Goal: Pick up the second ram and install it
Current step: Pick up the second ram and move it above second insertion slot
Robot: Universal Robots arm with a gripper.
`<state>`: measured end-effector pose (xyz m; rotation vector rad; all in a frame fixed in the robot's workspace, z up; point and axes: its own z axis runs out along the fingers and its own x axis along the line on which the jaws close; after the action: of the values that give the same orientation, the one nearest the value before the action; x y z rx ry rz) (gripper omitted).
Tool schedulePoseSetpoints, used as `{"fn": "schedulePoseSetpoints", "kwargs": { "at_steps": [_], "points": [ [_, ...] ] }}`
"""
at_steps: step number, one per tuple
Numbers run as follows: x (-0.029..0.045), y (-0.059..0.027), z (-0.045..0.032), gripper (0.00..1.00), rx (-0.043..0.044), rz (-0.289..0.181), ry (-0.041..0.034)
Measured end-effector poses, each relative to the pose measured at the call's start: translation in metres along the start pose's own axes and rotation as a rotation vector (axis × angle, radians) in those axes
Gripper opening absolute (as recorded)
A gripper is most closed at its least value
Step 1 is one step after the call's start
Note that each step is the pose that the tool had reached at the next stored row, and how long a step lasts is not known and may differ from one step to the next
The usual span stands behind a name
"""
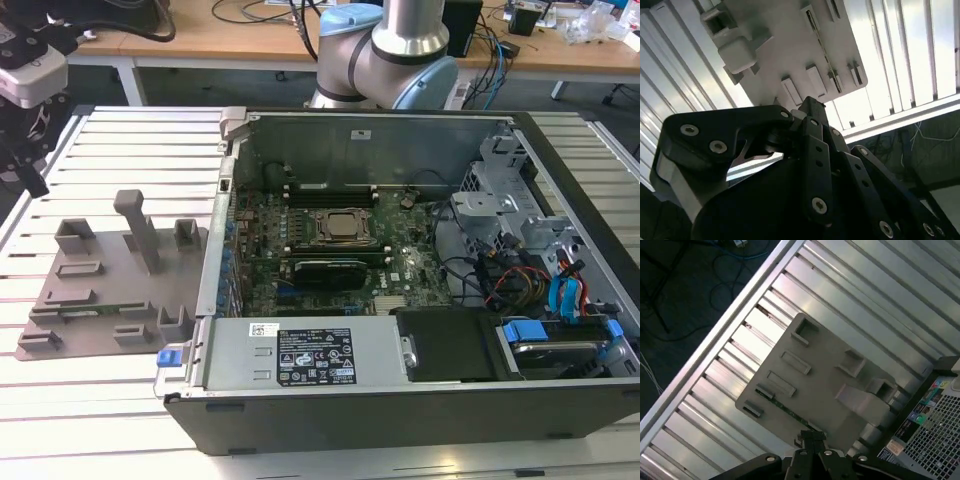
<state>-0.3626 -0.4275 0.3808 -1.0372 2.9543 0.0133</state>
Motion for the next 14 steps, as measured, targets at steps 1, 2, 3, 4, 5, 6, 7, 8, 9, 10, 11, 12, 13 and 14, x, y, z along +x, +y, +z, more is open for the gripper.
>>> {"fn": "schedulePoseSetpoints", "kwargs": {
  "at_steps": [1, 2, 3, 4, 5, 6, 7, 8, 9, 10, 11, 12, 13, 14],
  "points": [
    [0.0, 0.0, 0.0, 0.1, -0.0003, -0.022, 0.0001],
    [0.0, 0.0, 0.0, 0.1, -0.0005, -0.04, 0.0002],
    [0.0, 0.0, 0.0, 0.1, -0.0006, -0.052, 0.0002],
    [0.0, 0.0, 0.0, 0.1, -0.0008, -0.06, 0.0003],
    [0.0, 0.0, 0.0, 0.1, -0.001, -0.079, 0.0004],
    [0.0, 0.0, 0.0, 0.1, -0.0012, -0.094, 0.0004],
    [0.0, 0.0, 0.0, 0.1, -0.0013, -0.104, 0.0005],
    [0.0, 0.0, 0.0, 0.1, -0.0014, -0.114, 0.0006],
    [0.0, 0.0, 0.0, 0.1, -0.0017, -0.133, 0.0006],
    [0.0, 0.0, 0.0, 0.1, -0.0019, -0.152, 0.0008],
    [0.0, 0.0, 0.0, 0.1, -0.0021, -0.162, 0.0008],
    [0.0, 0.0, 0.0, 0.1, -0.0022, -0.171, 0.0008],
    [0.0, 0.0, 0.0, 0.1, -0.0024, -0.185, 0.0008],
    [0.0, 0.0, 0.0, 0.1, -0.0026, -0.201, 0.0009]
  ]
}}
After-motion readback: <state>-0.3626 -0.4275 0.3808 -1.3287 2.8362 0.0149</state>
